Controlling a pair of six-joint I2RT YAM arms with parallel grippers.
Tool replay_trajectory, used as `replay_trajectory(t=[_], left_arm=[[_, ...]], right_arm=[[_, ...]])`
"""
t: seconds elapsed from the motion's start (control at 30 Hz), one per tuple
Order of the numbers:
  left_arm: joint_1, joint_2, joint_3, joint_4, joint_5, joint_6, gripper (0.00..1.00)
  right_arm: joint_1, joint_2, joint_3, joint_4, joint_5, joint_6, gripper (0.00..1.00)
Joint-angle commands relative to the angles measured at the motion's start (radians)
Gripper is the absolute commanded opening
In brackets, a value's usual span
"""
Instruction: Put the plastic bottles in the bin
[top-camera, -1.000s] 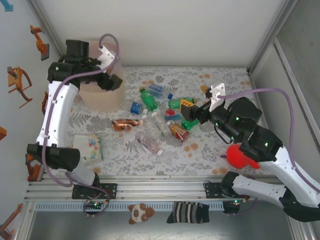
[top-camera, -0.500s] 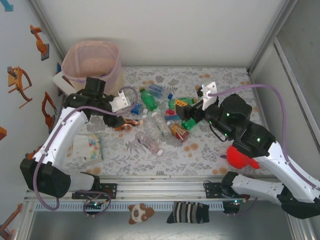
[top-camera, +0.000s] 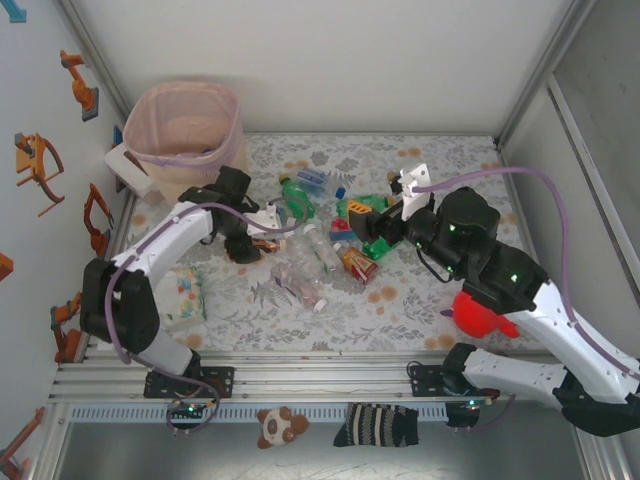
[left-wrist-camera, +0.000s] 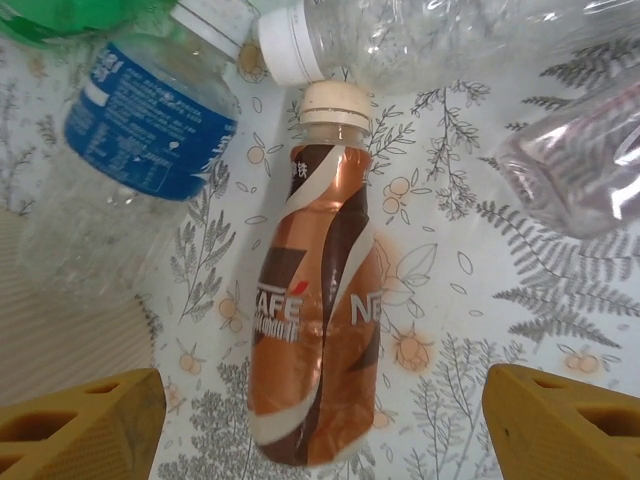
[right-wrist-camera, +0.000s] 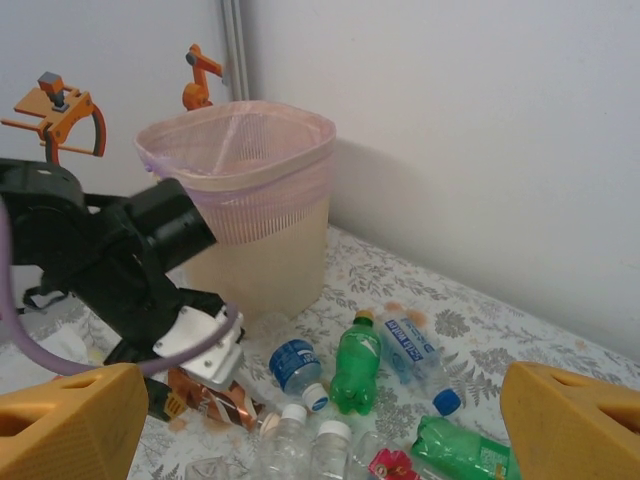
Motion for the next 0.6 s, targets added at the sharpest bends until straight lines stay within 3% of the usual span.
replay_trajectory(t=[0.0,0.57], left_arm=[[-0.021,0.066,0.011,0.009,-0.072,-0.025,0.84],[-0.046,0.275,0.046,0.009,-0.169,-0.06,0.82]], right_arm=[[-0.003,-0.021,0.022,0.006,0.019,-0.016,0.9],[-0.003,-0.048,0.013,-0.015,0.047,-0.014,0.9]])
